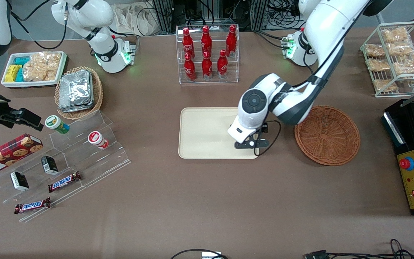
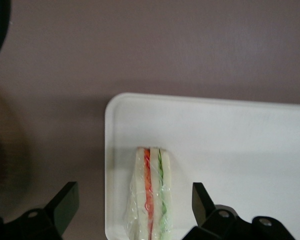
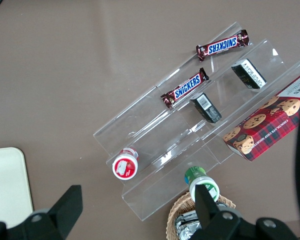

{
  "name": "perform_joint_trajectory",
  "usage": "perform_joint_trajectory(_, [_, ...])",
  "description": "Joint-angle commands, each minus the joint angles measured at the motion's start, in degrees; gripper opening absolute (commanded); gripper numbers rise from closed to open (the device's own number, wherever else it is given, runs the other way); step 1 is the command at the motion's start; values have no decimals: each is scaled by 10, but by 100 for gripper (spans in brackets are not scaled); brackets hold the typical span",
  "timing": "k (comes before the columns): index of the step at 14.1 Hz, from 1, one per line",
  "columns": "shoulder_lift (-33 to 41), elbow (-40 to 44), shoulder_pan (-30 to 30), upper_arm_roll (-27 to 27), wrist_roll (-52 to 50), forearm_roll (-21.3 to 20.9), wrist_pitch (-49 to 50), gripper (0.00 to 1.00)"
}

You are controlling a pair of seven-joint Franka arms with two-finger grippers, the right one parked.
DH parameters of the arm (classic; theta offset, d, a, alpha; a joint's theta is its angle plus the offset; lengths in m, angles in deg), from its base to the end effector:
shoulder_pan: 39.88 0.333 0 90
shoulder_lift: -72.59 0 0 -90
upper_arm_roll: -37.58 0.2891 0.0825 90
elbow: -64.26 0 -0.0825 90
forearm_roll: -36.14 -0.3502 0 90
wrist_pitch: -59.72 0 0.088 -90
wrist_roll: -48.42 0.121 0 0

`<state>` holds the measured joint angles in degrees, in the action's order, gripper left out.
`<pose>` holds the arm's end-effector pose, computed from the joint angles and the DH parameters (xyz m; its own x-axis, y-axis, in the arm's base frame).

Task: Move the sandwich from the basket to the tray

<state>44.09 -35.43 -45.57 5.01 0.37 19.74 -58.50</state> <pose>0.5036 -0.3397 0.3013 0.9951 0.0687 -0.0711 0.0654 -0.9967 -0.0478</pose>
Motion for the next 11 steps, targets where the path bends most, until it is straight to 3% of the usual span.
perform_joint_trajectory(1, [40, 12, 34, -2, -4, 21, 34, 100])
perform_joint_trajectory(6, [48, 86, 74, -2, 2, 36, 117, 100])
perform_joint_trajectory(11, [72, 99, 114, -3, 19, 48, 139, 100])
